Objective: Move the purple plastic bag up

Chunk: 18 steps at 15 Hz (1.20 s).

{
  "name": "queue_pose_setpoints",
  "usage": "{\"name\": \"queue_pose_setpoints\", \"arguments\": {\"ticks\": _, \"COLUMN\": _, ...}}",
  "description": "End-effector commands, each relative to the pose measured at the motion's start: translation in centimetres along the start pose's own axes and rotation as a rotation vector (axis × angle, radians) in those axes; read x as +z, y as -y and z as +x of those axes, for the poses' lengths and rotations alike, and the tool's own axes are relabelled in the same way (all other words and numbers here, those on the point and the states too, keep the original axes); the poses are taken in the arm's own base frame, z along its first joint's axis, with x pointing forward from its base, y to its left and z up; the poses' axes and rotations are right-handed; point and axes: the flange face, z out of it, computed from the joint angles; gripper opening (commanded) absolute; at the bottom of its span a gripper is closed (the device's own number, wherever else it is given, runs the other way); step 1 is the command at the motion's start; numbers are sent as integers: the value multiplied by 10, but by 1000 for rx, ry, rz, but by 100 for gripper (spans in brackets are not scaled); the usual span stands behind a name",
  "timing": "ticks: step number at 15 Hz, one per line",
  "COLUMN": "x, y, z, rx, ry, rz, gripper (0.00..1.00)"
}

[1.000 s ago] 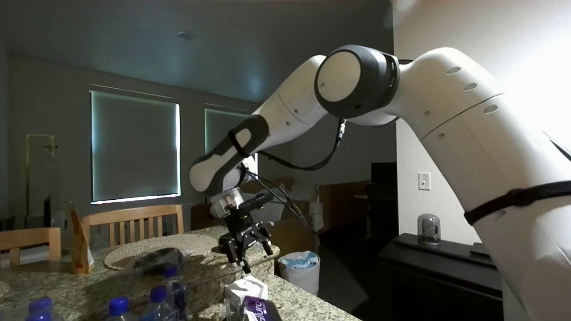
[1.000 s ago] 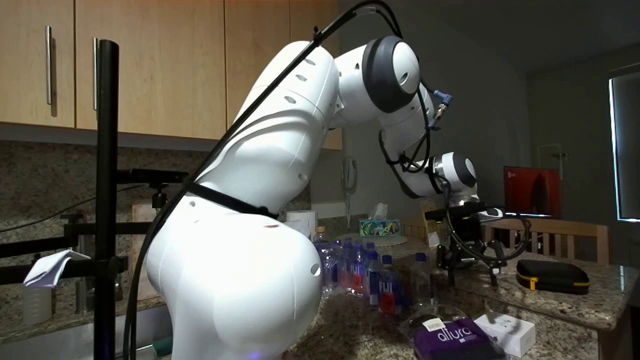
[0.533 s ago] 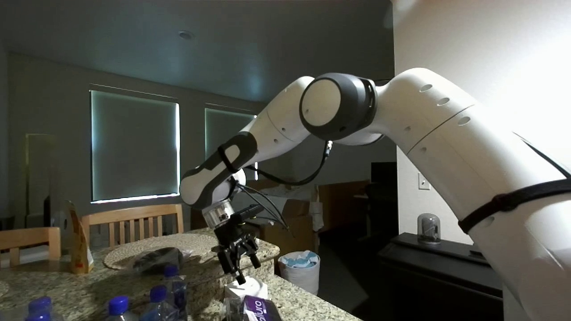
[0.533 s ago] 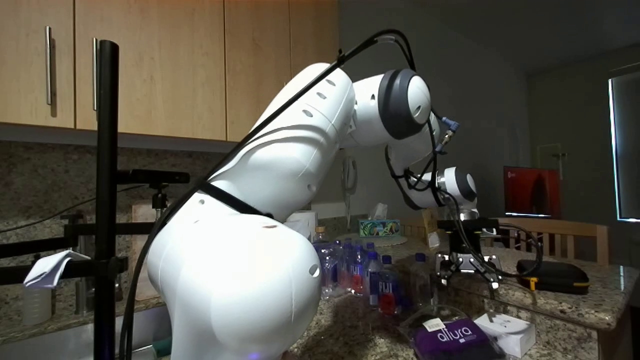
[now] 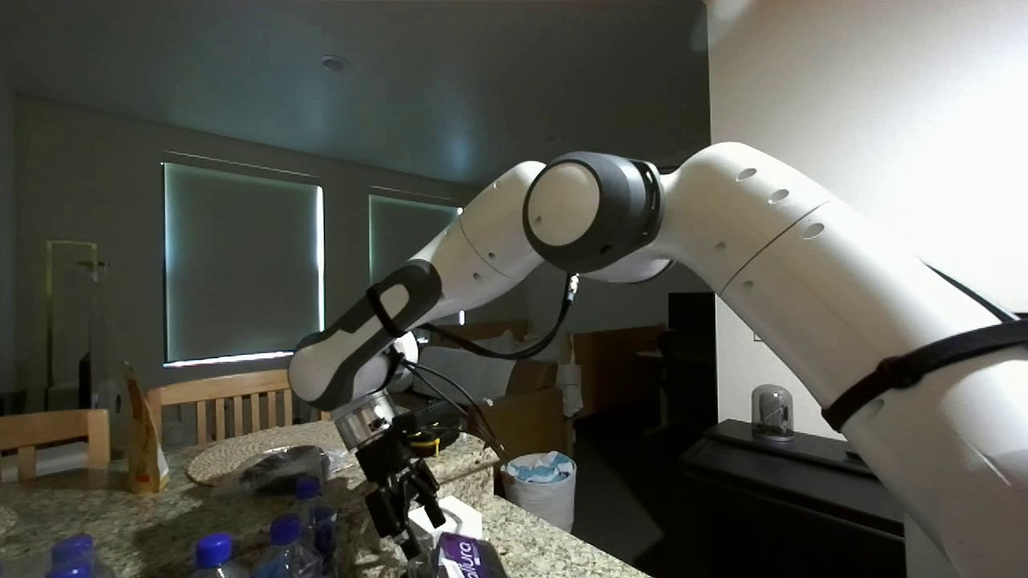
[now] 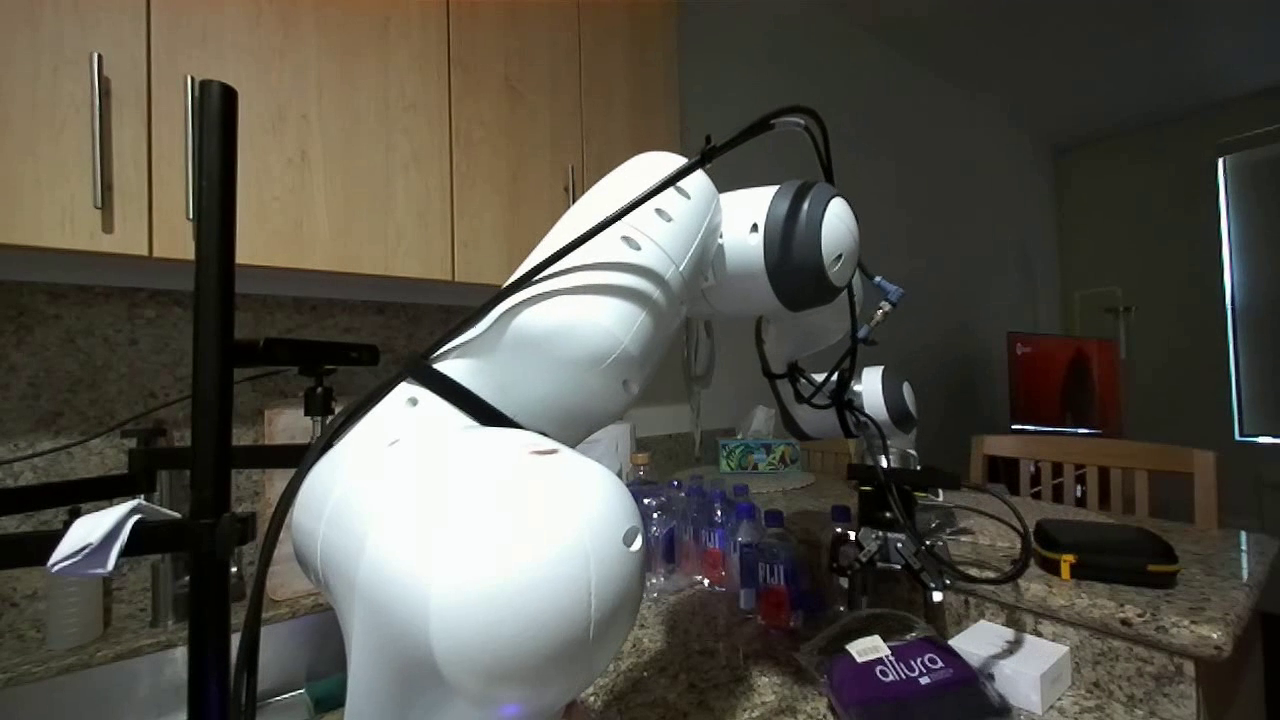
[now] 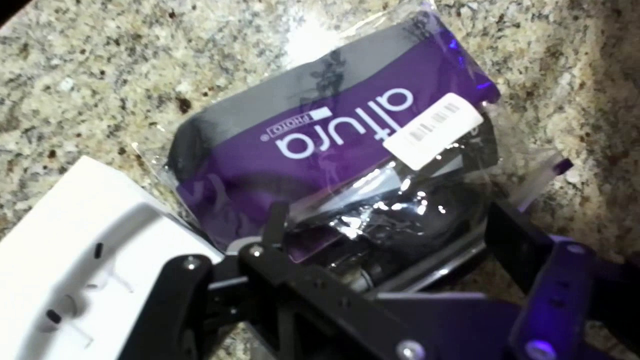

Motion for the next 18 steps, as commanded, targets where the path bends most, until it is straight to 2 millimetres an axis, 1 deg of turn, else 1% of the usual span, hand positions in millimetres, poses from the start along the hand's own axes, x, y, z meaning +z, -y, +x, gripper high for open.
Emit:
{"name": "queue_pose_setpoints", "arguments": {"ticks": 1, "x": 5, "y": 17, "z": 3, "rx": -35, "ry": -36, "rz": 29, "gripper": 100}}
{"name": "queue_pose_setpoints", "arguments": {"ticks": 4, "x": 2, "y": 26, "z": 13, "rx": -45, "ry": -109, "rz": 20, "gripper": 100}}
{"name": "queue_pose_setpoints", "arguments": {"ticks": 8, "x": 6, "y": 28, "z": 23, "rx": 11, "ry": -198, "rz": -77, "gripper": 100}}
{"name": "queue_pose_setpoints", "arguments": {"ticks": 11, "x": 7, "y": 32, "z": 26, "rx": 77, "ry": -261, "rz": -173, "gripper": 100}}
{"name": "queue_pose_setpoints", "arguments": {"ticks": 13, "x": 5, "y": 36, "z": 25, "rx": 118, "ry": -282, "rz": -238, "gripper": 100}}
{"name": "queue_pose_setpoints", "arguments": {"ticks": 18, "x": -7, "y": 48, "z": 9, "rx": 256, "ry": -288, "rz": -323, "gripper": 100}}
